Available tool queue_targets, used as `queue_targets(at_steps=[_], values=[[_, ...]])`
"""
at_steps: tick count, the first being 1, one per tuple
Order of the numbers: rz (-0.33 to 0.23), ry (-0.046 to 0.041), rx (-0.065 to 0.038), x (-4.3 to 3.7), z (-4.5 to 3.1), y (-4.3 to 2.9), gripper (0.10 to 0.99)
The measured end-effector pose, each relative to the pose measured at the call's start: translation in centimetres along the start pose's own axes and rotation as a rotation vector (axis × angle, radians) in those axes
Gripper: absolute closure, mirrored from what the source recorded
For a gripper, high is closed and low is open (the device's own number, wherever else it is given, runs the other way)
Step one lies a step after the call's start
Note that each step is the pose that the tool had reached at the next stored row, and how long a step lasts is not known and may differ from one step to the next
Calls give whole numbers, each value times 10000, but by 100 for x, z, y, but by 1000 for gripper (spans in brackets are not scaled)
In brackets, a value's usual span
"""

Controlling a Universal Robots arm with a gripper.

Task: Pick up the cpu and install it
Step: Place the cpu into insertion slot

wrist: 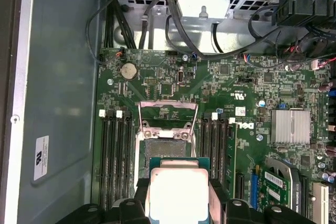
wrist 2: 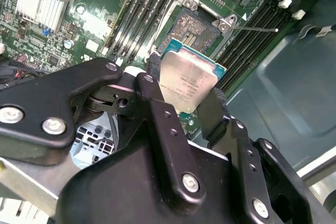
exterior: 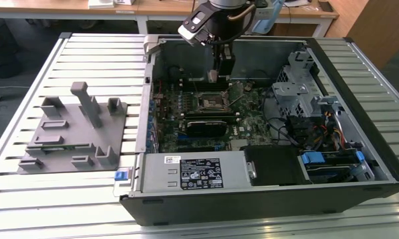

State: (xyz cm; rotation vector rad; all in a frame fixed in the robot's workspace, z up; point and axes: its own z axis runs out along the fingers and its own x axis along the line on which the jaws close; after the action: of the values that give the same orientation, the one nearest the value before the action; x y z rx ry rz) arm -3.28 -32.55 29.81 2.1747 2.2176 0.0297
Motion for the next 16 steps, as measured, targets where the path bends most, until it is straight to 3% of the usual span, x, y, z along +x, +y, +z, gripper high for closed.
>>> queue_targets(at_steps=[16], values=[[0, 1, 0, 1, 67, -3, 553]])
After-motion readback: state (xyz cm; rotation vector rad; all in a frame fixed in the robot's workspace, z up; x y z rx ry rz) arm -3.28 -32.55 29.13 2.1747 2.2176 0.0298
